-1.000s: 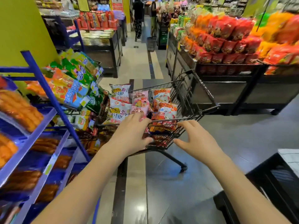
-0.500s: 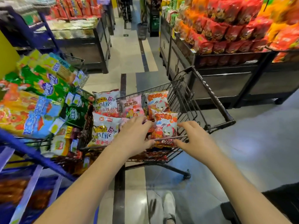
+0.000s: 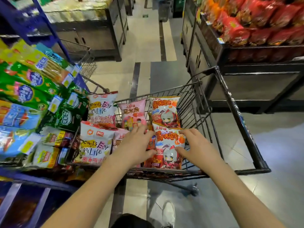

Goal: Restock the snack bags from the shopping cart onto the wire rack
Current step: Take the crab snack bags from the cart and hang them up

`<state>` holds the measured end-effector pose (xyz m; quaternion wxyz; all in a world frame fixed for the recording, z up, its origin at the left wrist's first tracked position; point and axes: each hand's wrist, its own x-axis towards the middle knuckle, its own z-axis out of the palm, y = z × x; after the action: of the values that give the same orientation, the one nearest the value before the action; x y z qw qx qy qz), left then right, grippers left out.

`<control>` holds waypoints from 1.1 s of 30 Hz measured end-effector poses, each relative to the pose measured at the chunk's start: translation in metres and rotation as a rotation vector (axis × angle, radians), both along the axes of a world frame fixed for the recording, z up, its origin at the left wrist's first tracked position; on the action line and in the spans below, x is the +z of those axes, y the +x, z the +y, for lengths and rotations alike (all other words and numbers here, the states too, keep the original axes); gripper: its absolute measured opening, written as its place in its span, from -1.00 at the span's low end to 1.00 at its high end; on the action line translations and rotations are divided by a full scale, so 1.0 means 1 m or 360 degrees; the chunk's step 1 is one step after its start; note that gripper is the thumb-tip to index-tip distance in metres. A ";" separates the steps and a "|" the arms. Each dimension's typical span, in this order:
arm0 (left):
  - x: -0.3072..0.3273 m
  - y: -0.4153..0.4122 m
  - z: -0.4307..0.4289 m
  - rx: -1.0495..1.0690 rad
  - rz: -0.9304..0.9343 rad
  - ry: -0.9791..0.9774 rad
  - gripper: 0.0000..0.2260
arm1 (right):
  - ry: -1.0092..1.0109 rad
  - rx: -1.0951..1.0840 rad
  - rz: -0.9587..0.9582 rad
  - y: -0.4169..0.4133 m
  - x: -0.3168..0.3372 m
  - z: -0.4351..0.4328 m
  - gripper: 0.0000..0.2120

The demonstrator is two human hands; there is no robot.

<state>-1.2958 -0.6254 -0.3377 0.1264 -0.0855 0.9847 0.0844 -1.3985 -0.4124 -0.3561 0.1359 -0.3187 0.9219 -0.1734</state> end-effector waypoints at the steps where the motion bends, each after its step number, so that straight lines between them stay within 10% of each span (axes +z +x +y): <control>1: -0.006 -0.005 -0.003 0.0003 -0.0013 0.0022 -0.34 | -0.0009 -0.0001 -0.0021 -0.005 -0.003 -0.002 -0.37; 12: -0.122 -0.032 -0.009 0.0796 -0.0368 0.1199 -0.15 | -0.0035 -0.0201 -0.0329 -0.032 -0.044 -0.011 -0.39; 33: -0.166 -0.052 -0.015 0.1118 -0.0253 0.1647 -0.43 | -0.0294 -0.0418 -0.0504 -0.051 -0.068 -0.018 -0.47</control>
<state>-1.3480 -0.6399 -0.5035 0.1890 -0.3376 0.7171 0.5797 -1.4500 -0.4307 -0.4246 0.2254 -0.1757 0.9029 -0.3211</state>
